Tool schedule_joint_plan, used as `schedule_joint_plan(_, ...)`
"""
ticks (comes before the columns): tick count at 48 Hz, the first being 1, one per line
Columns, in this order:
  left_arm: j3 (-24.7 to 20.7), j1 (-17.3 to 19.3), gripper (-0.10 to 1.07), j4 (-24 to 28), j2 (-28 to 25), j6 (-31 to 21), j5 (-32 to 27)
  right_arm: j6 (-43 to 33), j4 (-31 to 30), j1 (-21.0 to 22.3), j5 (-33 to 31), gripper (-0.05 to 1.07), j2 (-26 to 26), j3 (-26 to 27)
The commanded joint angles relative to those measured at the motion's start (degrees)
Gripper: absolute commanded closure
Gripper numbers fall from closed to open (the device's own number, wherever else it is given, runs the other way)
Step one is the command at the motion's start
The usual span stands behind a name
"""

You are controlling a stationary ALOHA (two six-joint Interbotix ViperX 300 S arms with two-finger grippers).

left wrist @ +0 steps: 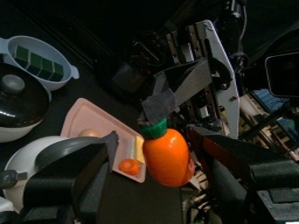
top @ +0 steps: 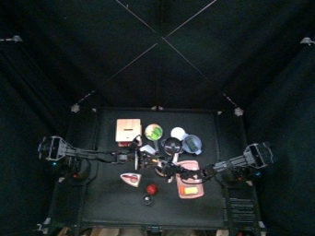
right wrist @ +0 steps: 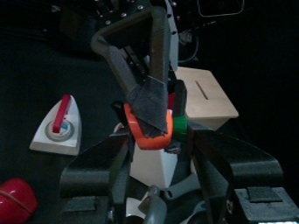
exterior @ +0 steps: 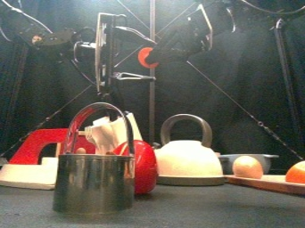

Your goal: Hand over carrot top

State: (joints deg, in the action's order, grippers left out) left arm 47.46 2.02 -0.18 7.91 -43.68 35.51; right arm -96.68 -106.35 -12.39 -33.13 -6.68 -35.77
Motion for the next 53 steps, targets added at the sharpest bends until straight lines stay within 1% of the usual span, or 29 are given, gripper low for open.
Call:
schedule_joint_plan(1, -0.7, -0.3, 0.01, -0.3, 0.3, 0.1, 0.5, -0.1, -0.1, 0.4, -0.4, 0.31, -0.9, 0.9)
schedule_joint_plan(12, -0.6, -0.4, 0.01, -2.6, 0.3, 0.1, 0.2, -0.1, 0.0, 0.5, -0.4, 0.31, -0.7, 0.9)
schedule_joint_plan(19, -0.5, -0.9, 0.01, -2.7, 0.3, 0.1, 0.0, -0.1, 0.1, 0.5, -0.4, 0.31, -0.8, 0.9)
schedule_joint_plan(27, -0.5, -1.5, 0.01, -2.8, 0.3, 0.1, 0.0, -0.2, 0.1, 0.4, -2.3, 0.31, -0.7, 0.8)
schedule_joint_plan(42, -0.4, -1.5, 0.01, -2.9, 0.3, 0.1, 0.0, -0.1, 0.0, 0.4, -2.5, 0.31, -0.4, 0.9)
schedule_joint_plan(48, -0.4, -1.5, 0.03, -2.9, 0.3, 0.1, 0.0, -0.1, 0.1, 0.4, -2.5, 0.31, -0.3, 0.9)
schedule_joint_plan(53, -0.4, -1.5, 0.10, -3.1, 0.3, 0.1, 0.0, -0.1, 0.0, 0.4, -2.5, 0.31, -0.3, 0.9)
